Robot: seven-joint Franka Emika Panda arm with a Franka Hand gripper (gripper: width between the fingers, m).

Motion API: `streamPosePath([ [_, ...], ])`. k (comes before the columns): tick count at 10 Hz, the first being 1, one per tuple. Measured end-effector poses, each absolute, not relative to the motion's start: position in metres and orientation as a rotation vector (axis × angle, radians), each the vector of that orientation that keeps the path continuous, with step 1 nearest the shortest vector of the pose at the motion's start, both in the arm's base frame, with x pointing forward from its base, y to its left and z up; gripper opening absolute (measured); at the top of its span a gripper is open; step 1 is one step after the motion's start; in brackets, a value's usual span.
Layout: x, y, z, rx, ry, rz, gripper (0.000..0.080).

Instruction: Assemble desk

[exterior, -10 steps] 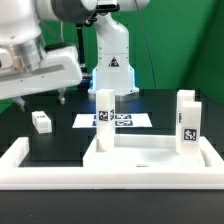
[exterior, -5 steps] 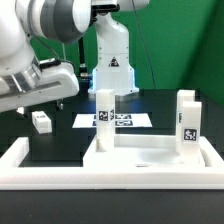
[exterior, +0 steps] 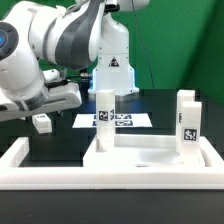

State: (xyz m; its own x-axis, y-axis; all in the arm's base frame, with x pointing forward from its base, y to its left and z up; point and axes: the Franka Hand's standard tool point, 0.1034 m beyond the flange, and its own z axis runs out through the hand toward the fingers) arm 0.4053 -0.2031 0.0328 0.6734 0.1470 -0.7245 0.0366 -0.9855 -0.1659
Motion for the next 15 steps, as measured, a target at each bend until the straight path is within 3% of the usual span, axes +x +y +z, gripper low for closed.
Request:
streamPosePath([
  [5,0.375,-0.217,0.006,-2.748,-0.296,1.399,0.0649],
  [10,0.376,-0.217,0.006,-2.748,-0.295,1.399,0.0647],
  [12,0.376,-0.217,0.006,-2.748,-0.295,1.399,0.0334],
  [13,0.376,-0.217,0.006,-2.748,-0.295,1.399,0.0288],
  [15,0.376,-0.217,0.006,-2.748,-0.295,1.399,0.0288],
])
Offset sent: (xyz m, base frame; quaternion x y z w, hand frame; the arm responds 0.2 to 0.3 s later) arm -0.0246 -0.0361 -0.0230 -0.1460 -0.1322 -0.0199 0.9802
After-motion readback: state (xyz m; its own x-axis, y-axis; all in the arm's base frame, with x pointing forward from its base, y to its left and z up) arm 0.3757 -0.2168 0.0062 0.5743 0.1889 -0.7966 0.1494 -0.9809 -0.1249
